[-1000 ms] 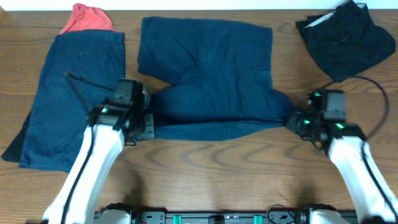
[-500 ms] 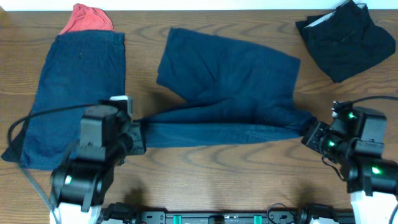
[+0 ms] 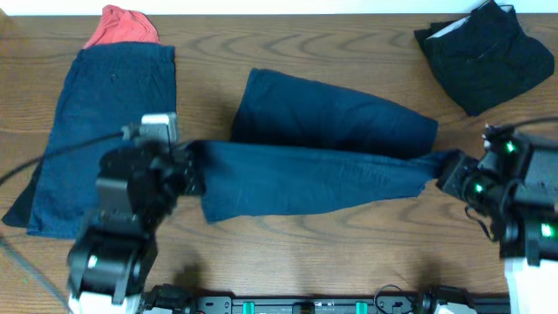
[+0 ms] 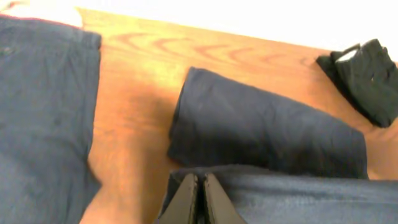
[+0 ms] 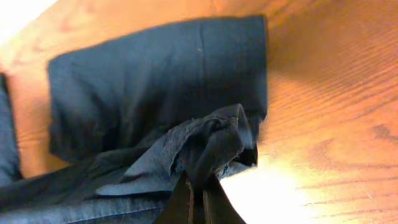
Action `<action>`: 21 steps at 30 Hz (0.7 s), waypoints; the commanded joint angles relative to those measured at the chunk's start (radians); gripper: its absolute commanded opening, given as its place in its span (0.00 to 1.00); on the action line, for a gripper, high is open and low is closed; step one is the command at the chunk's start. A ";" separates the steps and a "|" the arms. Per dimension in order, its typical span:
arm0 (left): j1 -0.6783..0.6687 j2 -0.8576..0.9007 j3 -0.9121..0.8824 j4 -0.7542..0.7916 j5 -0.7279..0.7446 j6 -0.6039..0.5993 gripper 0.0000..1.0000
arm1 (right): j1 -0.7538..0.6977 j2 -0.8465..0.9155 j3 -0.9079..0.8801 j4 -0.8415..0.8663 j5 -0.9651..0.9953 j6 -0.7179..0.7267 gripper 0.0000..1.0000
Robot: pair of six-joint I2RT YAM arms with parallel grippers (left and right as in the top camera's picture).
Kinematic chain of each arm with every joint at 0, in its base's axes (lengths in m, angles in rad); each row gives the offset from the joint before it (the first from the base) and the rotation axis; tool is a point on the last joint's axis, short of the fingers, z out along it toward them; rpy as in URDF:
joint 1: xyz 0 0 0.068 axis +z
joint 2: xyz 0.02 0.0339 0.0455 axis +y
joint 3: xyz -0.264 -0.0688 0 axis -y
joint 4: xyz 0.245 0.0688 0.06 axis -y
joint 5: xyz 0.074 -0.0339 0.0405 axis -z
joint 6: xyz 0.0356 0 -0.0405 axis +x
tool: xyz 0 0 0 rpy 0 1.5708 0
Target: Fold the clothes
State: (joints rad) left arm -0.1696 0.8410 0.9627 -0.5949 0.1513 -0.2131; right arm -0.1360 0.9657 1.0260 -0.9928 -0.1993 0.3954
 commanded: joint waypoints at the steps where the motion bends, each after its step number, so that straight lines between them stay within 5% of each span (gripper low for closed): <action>1: 0.013 0.113 0.019 0.060 -0.081 -0.008 0.06 | -0.018 0.087 0.011 0.015 0.133 -0.023 0.01; 16: 0.003 0.640 0.019 0.735 -0.080 -0.012 0.06 | -0.018 0.485 0.008 0.333 0.173 -0.022 0.01; 21: -0.016 0.750 0.019 0.855 -0.080 -0.013 0.06 | -0.018 0.618 0.008 0.457 0.172 -0.023 0.01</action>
State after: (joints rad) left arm -0.1722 1.5475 0.9649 0.2333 0.0849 -0.2138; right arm -0.1467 1.5349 1.0256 -0.5617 -0.0505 0.3813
